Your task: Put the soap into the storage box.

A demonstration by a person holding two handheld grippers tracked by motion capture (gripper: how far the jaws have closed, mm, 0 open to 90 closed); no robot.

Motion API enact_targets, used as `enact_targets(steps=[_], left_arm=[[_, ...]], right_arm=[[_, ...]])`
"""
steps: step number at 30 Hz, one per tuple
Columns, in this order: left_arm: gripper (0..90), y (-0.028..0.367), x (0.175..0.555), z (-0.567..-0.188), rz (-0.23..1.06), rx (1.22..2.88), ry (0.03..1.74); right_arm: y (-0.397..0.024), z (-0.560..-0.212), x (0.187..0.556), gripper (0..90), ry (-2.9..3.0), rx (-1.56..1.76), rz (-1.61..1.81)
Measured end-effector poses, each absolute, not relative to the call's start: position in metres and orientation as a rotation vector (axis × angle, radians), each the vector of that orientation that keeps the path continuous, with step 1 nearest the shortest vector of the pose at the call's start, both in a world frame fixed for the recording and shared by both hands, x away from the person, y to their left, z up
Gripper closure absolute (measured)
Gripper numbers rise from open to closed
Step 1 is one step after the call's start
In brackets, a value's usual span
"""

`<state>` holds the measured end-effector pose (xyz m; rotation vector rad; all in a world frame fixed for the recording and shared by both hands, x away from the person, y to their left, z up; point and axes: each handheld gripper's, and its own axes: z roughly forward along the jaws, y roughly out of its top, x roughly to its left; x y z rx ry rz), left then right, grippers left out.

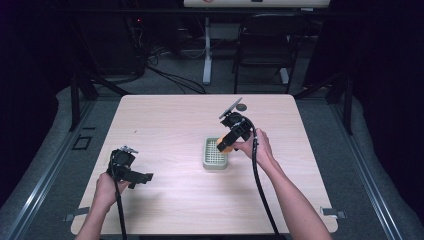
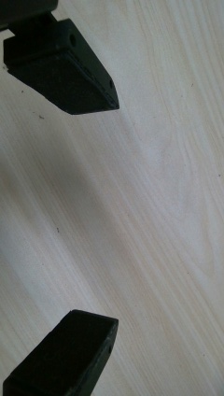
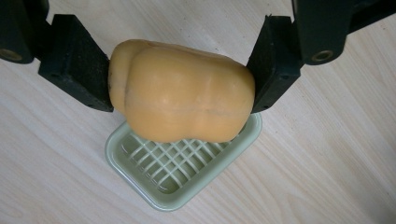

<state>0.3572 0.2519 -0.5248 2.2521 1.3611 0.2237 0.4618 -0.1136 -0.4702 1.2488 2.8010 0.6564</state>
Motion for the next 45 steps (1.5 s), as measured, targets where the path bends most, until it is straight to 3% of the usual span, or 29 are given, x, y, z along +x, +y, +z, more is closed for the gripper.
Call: enact_targets(steps=[45], left_arm=[[0.0, 0.252, 0.357, -0.525, 0.22, 2.253, 1.358]], right_arm=[[-0.079, -0.498, 0.477, 25.8, 2.92, 1.236, 0.462]])
